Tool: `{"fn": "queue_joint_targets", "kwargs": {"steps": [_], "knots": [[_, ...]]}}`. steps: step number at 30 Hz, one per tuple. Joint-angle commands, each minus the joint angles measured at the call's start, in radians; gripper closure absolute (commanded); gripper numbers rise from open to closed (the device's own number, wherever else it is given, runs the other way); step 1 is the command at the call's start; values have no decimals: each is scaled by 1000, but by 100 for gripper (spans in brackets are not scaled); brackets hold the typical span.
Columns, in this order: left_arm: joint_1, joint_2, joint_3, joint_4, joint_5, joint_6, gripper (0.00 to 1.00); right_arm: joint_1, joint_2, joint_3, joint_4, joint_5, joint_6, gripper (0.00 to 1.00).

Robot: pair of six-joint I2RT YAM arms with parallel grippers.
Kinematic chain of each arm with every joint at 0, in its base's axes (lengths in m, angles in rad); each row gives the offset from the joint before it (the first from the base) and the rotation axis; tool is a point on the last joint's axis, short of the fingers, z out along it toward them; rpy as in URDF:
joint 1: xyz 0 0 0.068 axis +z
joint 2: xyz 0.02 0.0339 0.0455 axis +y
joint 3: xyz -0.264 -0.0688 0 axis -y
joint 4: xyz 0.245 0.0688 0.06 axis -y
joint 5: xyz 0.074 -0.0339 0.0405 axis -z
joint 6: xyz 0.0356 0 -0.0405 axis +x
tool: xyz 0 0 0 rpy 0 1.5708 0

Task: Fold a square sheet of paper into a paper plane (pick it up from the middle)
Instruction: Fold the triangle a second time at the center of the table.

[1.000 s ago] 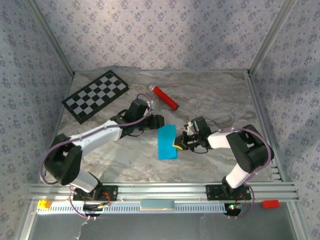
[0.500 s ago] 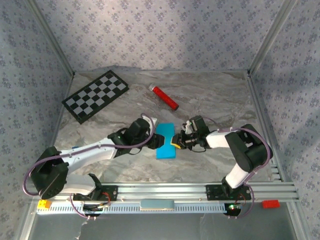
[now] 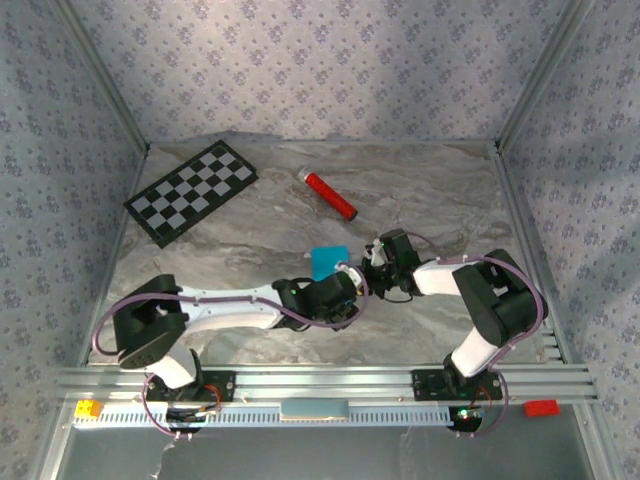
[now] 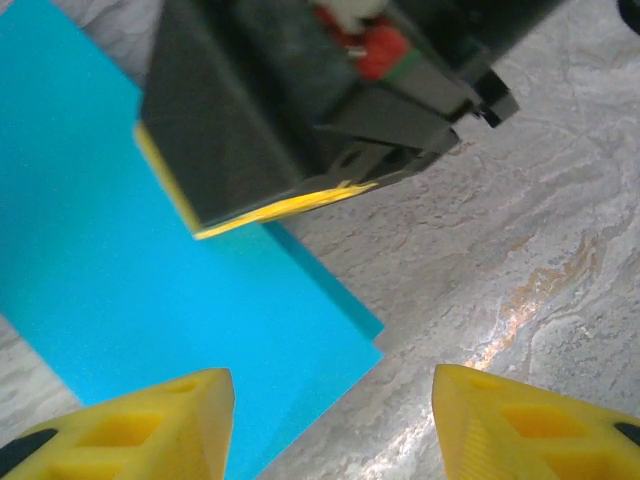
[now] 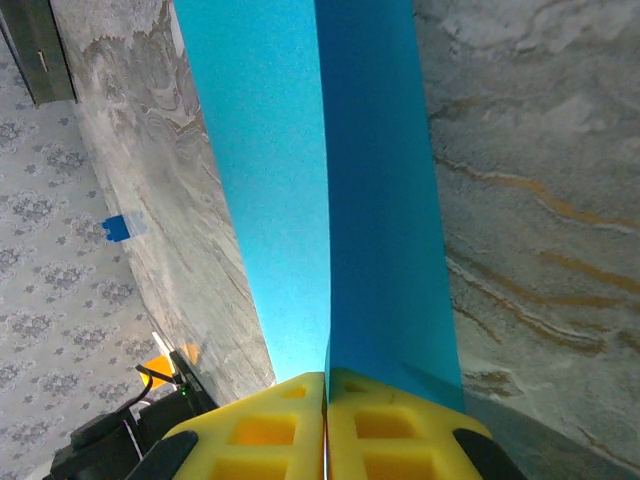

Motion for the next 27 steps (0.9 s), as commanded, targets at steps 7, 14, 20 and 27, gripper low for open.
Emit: {"fn": "queue_joint_targets", "kwargs": {"steps": [7,14,20,27], "knots": [[-66,95,85,-94,-136,61,41,-5,-15,29,-41,-17,-20,91],[-78,139,110,-110,-187,62,41,-8,-18,31,-50,-15,-24,91],[-77,138,113,-105,-209,62,51,-9,-18,29,-52,-14,-23,90],[-77,127,111,-110,-215,68,69,-9,-18,27,-51,-12,-23,90]]}}
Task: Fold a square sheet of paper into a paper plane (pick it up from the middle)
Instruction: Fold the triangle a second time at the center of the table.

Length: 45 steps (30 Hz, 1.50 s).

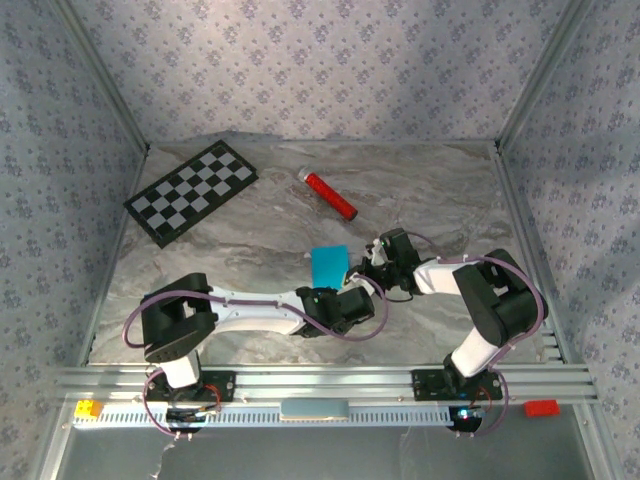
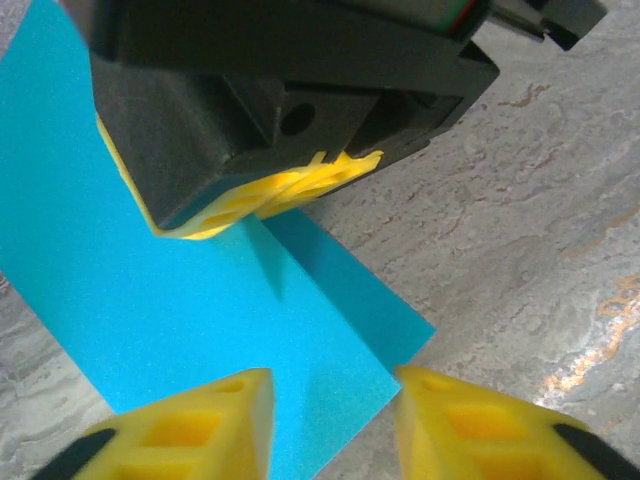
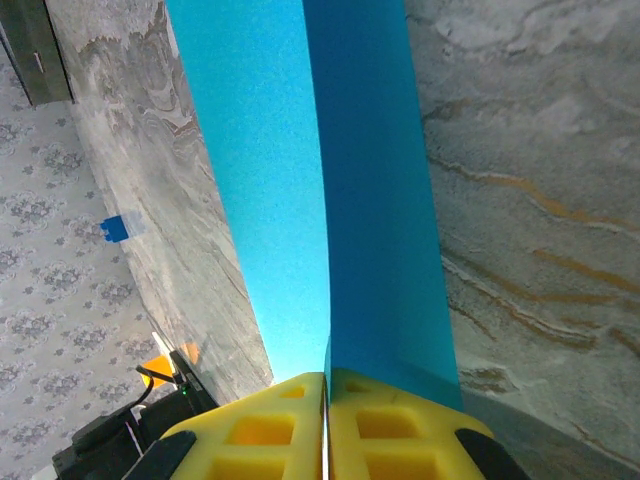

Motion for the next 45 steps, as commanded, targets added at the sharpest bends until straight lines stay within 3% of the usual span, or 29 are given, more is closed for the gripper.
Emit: {"fn": "queue_joint_targets", "kwargs": {"steps": [1,13,21,31,41,45], "knots": [[-7,-6,25,-23,-27,8,71,-5,-18,18,-29,-9,-21,89],[-8,-29,17,-22,-35,5,100,-12,-25,15,-33,-8,-23,88],[-6,-52,6,-10,-15,1,100,-21,-52,12,-61,3,-36,82],[92,-122,-56,77,227,-48,100,-95,-284,-27,-294,184,-122,49],[202,-134,-101,185,491,-100,100,-85,-572,-142,-354,384,-142,56],[239,-133,-130,232,546,-130,100,-92,-631,-180,-371,331,-163,59]]}}
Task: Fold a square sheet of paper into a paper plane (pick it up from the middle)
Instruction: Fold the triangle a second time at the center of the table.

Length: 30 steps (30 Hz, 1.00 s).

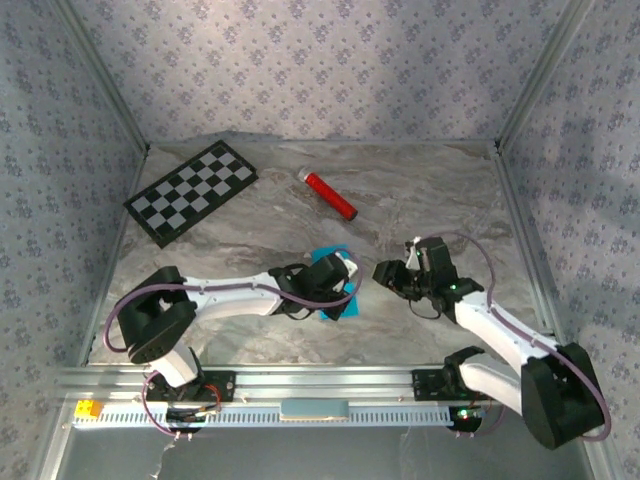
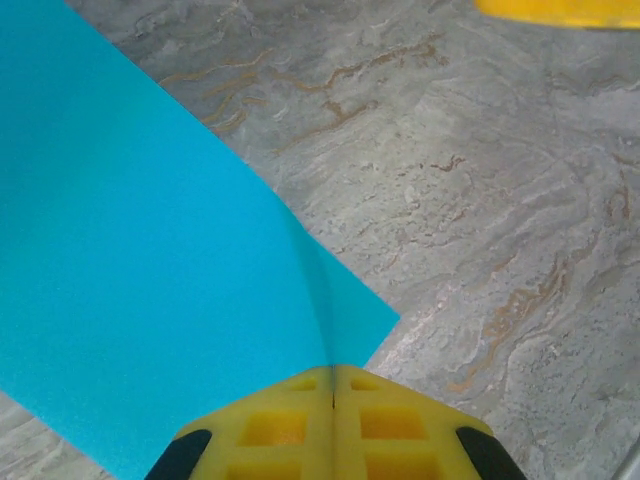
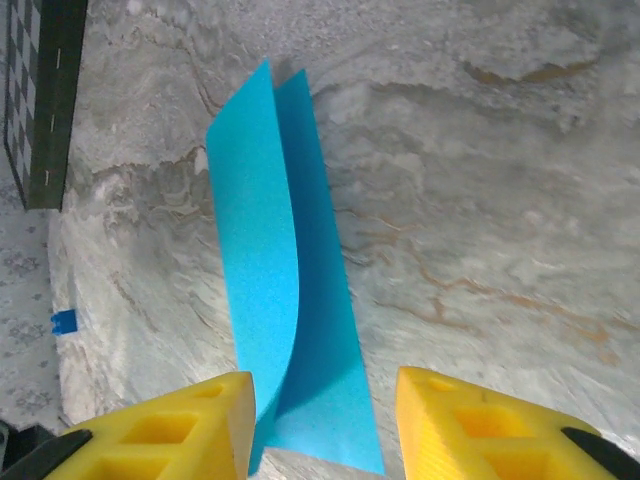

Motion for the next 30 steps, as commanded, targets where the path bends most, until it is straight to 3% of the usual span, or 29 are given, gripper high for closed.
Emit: {"fn": "queue_joint_targets", "kwargs": {"steps": [1,5,11,22,30], "knots": [[30,-32,-28,77,97,-47,100,-1,-22,-29,-28,-27,-30,61],[57,-57,-67,131,113,-82,100,15,49,-30,25,-131,-4,75],[77,-59,-80,121,114,-88,100,80,163,14,60,-148,-2,91],[79,-47,-79,107,94,-96,100,183,343,102,100,-145,3,97],[85,-44,-76,101,90,-96,100,203,452,132,55,-102,-15,99]]}}
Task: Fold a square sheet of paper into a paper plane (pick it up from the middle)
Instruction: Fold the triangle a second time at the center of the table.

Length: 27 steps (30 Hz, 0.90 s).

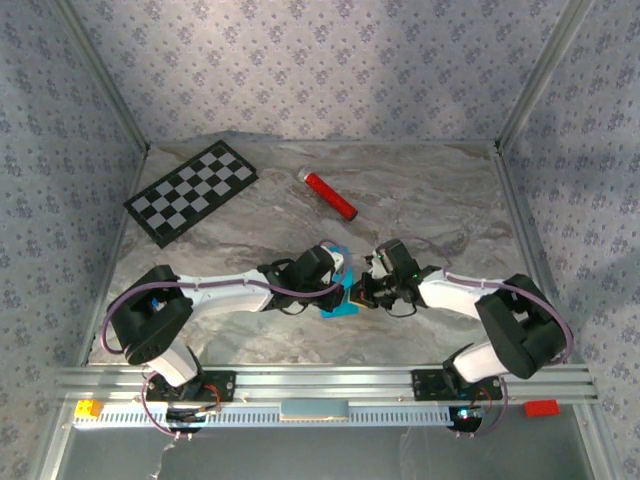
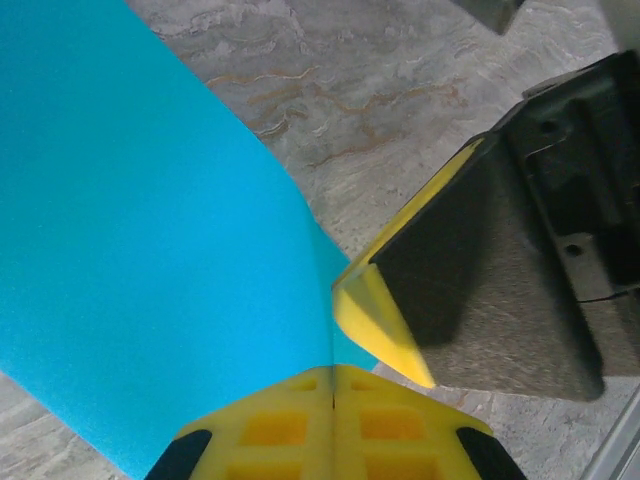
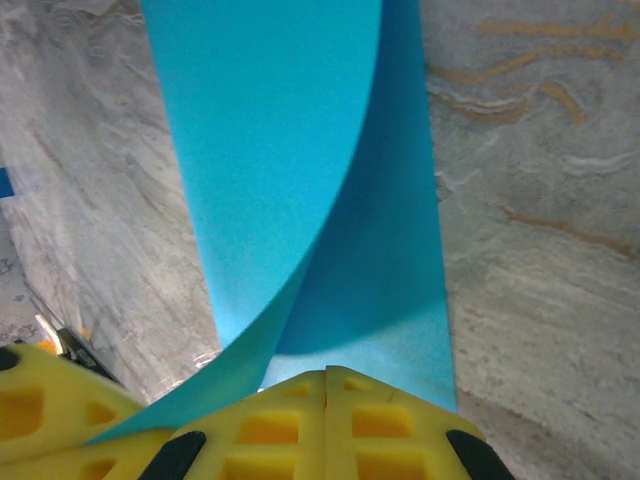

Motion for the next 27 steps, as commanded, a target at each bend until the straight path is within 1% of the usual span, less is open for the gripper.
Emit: {"fn": "queue_joint_targets", "kwargs": {"steps": [1,5,8,17,27], "knots": [[13,-16,-6,3,-3,-11,100,7,39,24,-67,51,-27,100],[33,-6,-11,6,11,-14,100,-7,71,29,-148,93,-83,100],[57,13,4,-10,23,-16,100,-22,75,27,-168,100,-100,100],[98,54,35,-25,7,-14,100,-42,73,47,-188,88,-122,100],[99,102,82,-75,-36,18,100,-47,72,56,-192,77,-128,100]]}}
